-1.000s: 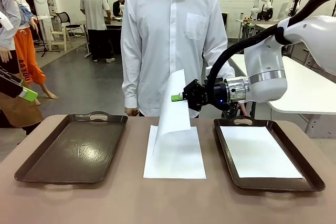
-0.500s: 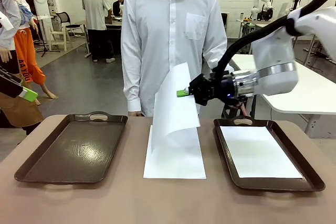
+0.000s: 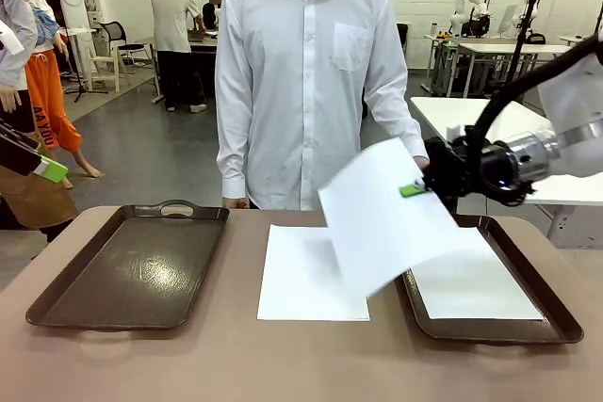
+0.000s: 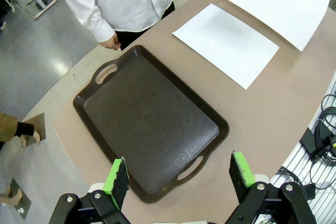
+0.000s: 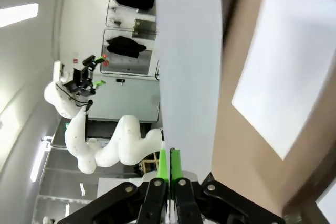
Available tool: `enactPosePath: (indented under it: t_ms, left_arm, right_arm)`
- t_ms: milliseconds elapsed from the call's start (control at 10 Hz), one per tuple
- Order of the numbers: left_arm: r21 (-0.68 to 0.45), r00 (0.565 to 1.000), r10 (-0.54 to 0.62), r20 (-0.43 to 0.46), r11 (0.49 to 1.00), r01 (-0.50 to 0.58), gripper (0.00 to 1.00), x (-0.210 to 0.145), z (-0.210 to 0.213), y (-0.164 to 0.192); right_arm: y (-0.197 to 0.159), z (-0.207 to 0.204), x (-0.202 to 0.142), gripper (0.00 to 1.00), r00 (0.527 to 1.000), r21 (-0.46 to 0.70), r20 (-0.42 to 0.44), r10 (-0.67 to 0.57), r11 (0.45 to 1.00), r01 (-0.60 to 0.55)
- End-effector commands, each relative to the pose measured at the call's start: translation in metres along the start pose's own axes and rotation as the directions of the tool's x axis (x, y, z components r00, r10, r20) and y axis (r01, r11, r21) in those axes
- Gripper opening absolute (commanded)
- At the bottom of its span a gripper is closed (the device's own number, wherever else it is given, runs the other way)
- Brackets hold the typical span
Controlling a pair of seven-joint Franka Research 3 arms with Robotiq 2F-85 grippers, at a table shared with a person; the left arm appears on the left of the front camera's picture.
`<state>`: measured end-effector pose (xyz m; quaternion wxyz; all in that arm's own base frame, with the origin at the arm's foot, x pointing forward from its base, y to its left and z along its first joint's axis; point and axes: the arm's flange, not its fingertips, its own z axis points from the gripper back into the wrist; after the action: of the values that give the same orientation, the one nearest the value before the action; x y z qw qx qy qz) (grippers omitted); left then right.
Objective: Sort the A4 documents.
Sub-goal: Place the A4 Paper in the designated Handle tray.
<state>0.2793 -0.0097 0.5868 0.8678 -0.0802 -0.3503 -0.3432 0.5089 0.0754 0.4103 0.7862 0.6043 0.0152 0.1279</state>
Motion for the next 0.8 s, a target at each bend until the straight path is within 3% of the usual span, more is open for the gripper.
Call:
enactPosePath:
  t_ms: [0,700]
  left_arm:
    - [0.0,1.0,0.001,0.0,1.0,-0.001,1.0,0.0,0.0,0.001]
    - [0.0,1.0,0.001,0.0,1.0,-0.001,1.0,0.0,0.0,0.001]
  right_arm:
    - [-0.011,0.021,0.003,0.01,0.994,-0.021,-0.033,-0.106,0.994,0.105]
    - [-0.076,0.088,-0.002,0.01,0.983,-0.079,0.065,-0.17,0.981,0.175]
